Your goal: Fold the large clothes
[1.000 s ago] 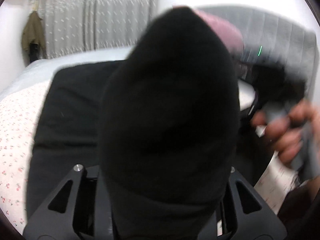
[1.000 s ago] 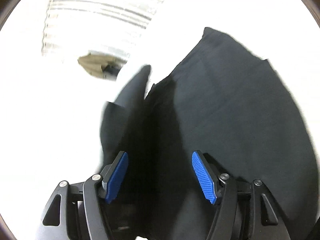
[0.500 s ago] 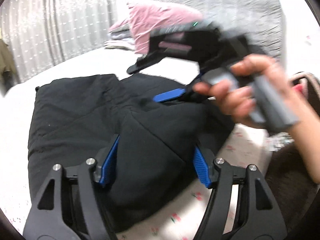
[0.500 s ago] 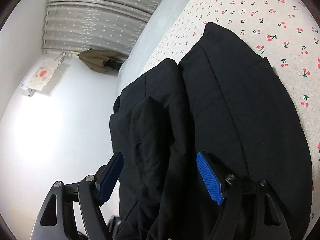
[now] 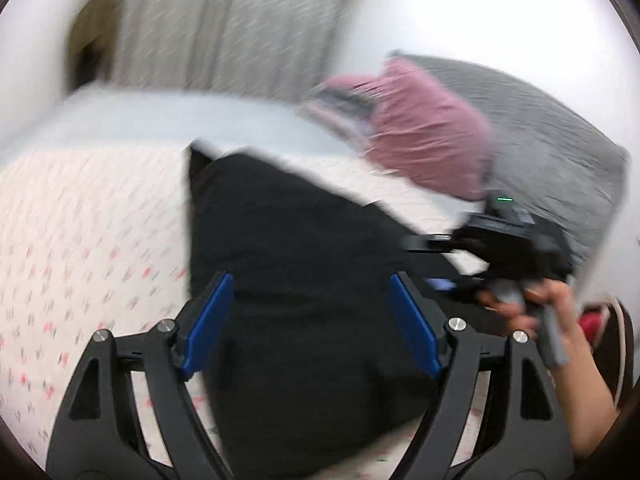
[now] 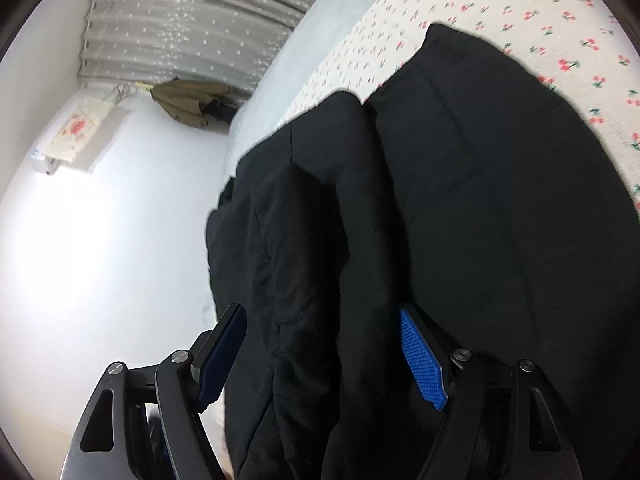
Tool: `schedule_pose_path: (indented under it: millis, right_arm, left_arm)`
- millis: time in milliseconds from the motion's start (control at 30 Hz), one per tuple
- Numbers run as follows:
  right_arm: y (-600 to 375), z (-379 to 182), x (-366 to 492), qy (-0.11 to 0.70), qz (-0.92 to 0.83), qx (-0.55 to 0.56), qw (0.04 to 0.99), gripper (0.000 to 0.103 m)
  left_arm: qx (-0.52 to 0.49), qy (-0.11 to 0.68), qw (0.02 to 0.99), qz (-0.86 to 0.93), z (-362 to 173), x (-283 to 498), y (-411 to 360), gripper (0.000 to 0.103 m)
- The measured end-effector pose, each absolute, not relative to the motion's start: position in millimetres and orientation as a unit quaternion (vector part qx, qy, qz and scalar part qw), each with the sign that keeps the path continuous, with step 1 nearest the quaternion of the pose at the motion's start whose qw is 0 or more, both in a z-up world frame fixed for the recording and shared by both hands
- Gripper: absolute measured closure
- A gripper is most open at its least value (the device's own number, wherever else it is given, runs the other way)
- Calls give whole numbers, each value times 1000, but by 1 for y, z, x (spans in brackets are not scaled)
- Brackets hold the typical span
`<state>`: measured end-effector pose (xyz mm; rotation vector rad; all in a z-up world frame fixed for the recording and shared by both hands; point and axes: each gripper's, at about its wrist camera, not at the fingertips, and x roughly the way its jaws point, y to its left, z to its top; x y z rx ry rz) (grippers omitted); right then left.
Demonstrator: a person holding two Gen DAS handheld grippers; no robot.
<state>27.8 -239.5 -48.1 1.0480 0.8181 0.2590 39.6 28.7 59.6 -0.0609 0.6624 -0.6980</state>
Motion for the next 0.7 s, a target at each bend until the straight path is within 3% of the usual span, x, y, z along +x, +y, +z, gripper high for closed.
schedule_pose_path:
  millis: [133,167,200,233,300,500,633,700]
  right_arm:
    - [-217,-49,44,397,129,442,794,27]
    - [-212,-47,46,396,132,432,800,35]
    - [-208,-44,47,391,133,420,808,65]
    - [-204,-39,48,385,131,406,818,77]
    - [-202,-23,42,362,132,388,837,83]
    - [-230,26,-4,286,138,348,882,85]
    - [-271,-11,-13,339,83,383,855,85]
    - [-283,-31,-10,375,67,389,839,74]
  left_arm:
    - [-65,376,873,-304,34,66,35,23]
    - [-74,383,871,-299,30,70,34,23]
    - [-80,386,870,-298,31,71,39,23]
    - [-89,385,869,-297,28,70,44,23]
    - [-106,372,872,-298,35,64,46,25]
    - [-122,357,866,-329,37,56,30,31]
    - [-97,387,849,-347,21,54,2,39]
    - [-89,386,851,-346,16,52,-10,39]
